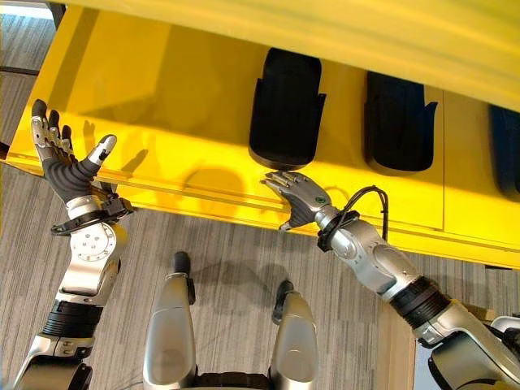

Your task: Move parts from the plastic box to the shelf.

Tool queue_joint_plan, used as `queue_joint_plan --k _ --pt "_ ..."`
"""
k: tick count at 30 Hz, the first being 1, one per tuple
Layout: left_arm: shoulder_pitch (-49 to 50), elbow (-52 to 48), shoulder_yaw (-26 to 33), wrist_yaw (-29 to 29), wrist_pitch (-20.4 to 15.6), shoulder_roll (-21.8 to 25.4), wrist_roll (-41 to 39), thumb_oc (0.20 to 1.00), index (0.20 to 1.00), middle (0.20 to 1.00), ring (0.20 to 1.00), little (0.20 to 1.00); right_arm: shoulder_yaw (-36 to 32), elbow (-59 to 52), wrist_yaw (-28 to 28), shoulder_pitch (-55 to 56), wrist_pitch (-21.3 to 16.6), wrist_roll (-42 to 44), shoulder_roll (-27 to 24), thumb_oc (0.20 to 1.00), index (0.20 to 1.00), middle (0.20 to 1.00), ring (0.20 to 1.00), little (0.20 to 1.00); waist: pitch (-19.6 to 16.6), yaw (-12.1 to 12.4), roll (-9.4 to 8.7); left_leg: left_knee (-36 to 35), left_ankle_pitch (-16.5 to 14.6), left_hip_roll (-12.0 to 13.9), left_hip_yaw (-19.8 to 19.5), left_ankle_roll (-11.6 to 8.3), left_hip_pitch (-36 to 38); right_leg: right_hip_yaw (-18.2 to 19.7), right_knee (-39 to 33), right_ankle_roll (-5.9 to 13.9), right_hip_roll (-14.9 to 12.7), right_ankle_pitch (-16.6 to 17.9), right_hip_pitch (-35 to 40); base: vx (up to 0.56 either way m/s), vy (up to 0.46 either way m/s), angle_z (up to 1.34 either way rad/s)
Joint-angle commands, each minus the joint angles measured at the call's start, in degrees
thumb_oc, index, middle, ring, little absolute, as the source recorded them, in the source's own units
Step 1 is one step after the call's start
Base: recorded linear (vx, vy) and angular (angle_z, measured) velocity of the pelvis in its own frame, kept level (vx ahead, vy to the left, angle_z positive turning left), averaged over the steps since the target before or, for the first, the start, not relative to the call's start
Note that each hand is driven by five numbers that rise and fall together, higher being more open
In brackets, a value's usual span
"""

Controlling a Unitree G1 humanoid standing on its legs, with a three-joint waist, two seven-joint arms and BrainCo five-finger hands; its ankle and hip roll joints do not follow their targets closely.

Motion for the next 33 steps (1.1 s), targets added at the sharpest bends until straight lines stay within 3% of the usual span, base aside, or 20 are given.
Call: queue_joint_plan --k 1,33 --pt "1.8 -4.6 0.2 -0.8 -1.6 0.4 -0.3 1.000 1.000 1.000 1.000 1.000 -2.7 2.7 -1.9 -1.9 1.9 -1.7 -2.4 1.000 1.000 1.000 1.000 1.000 -2.1 -0.5 0.63 -0.5 -7.4 -5.1 5.0 6.40 4.5 -2.7 8.2 -7.06 7.5 -5.5 0.0 0.00 0.000 0.00" --pt "2.4 -5.1 -0.2 -2.4 -0.6 0.4 -1.3 1.000 1.000 1.000 1.000 1.000 -2.0 5.4 -3.4 -8.5 3.7 -1.1 -2.1 1.000 1.000 1.000 1.000 1.000 -2.4 1.1 1.57 -1.3 -7.0 -5.7 4.8 6.57 5.4 -4.0 7.5 -6.71 6.5 -4.7 0.7 0.00 0.001 0.00"
